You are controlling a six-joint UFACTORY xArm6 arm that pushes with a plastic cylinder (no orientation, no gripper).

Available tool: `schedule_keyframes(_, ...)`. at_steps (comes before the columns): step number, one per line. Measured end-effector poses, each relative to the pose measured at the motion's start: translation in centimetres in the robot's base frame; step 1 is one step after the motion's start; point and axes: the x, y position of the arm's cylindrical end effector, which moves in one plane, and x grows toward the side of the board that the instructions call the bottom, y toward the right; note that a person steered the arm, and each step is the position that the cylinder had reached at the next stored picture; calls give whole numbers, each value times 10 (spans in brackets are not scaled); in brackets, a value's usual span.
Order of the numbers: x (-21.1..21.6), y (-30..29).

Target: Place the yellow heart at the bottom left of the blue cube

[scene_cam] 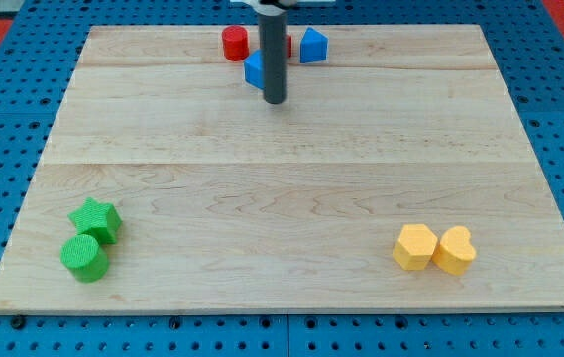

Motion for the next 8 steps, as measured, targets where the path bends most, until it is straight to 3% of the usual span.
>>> schedule_keyframes(2, 111, 190)
schedule_keyframes(3, 221, 195)
schedule_keyframes(4, 256, 201)
schedule_keyframes(6, 160, 96)
schedule_keyframes(7, 144, 31)
schedule_keyframes(8, 184, 95)
